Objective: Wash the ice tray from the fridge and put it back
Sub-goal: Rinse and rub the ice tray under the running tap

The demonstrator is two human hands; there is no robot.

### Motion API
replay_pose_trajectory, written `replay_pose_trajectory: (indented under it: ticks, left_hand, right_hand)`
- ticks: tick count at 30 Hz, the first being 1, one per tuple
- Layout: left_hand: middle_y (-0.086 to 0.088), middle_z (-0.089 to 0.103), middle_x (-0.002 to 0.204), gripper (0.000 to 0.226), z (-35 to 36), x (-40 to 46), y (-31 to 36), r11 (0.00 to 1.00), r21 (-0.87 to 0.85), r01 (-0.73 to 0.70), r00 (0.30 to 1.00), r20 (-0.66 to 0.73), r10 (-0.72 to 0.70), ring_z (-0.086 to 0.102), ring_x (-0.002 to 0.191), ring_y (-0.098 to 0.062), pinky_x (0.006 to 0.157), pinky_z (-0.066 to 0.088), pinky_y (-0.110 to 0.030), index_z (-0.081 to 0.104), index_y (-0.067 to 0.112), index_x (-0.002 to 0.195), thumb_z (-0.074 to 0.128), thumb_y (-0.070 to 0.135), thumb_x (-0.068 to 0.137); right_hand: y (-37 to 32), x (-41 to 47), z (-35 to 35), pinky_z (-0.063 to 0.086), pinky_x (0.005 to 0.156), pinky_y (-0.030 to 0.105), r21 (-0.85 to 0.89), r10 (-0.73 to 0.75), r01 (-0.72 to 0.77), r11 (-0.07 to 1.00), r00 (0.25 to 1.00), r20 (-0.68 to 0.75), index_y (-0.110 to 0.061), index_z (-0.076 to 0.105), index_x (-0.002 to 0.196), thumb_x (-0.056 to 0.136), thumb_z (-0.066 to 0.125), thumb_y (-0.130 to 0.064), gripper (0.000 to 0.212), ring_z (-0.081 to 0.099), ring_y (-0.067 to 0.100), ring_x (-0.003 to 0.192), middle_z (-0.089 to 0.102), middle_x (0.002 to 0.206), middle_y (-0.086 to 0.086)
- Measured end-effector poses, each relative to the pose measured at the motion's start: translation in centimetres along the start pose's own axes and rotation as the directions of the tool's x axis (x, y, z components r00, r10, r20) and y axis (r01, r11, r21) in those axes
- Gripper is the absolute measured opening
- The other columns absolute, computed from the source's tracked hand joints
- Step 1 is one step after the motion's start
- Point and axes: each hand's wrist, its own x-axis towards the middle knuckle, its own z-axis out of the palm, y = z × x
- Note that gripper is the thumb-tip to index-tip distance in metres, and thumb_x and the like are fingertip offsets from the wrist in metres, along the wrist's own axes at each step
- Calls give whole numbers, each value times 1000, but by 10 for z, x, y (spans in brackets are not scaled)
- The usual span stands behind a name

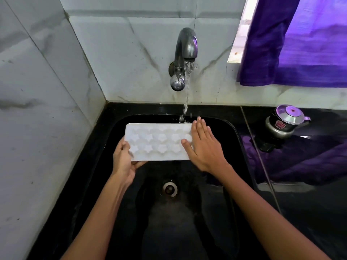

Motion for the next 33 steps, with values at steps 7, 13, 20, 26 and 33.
replay_pose_trajectory:
  ticks: [7, 13, 20, 26, 33]
  left_hand:
    - [-3, 65, 120, 36, 22, -10, -2, 999, -42, 22, 999, 44, -20, 64, 106, -25, 66, 56, -41, 50, 27, 133, 30, 26, 104]
    - [2, 65, 115, 34, 18, -8, -5, 997, -22, 75, 996, 55, -73, 64, 99, -20, 61, 55, -38, 50, 31, 132, 31, 26, 104]
    - [2, 69, 107, 30, 42, -18, -18, 986, -87, 141, 984, 122, -130, 66, 96, -21, 61, 56, -38, 55, 35, 121, 32, 27, 104]
    - [3, 66, 111, 29, 33, 0, -8, 990, -84, 109, 992, 68, -104, 65, 97, -20, 61, 56, -39, 54, 38, 120, 32, 28, 104]
    - [9, 73, 94, 31, 57, -4, -16, 988, -60, 139, 977, 172, -127, 71, 82, -14, 52, 56, -33, 61, 41, 107, 33, 28, 103]
  right_hand:
    - [-34, -5, 7, -6, 119, 32, -24, -285, 286, 958, 958, 22, -7, -5, 150, 96, 6, -57, 75, -13, 18, 146, -9, 158, 11]
    - [-3, -8, -2, -10, 116, 28, -28, -60, 59, 998, 998, -3, -6, -5, 149, 92, -2, -61, 80, -13, 16, 144, -9, 158, 12]
    - [-32, -1, 0, -10, 117, 31, -66, -247, 248, 966, 969, 23, -7, -6, 148, 96, 4, -54, 71, -14, 18, 145, -9, 158, 12]
    - [-11, -7, 0, -13, 114, 27, -57, -159, 160, 985, 987, 32, -9, -9, 148, 94, 2, -56, 72, -17, 15, 144, -11, 158, 10]
    - [-39, 19, -2, -14, 115, 29, -72, -186, 185, 980, 983, -12, -3, -3, 149, 99, 11, -49, 69, -13, 21, 146, -8, 158, 16]
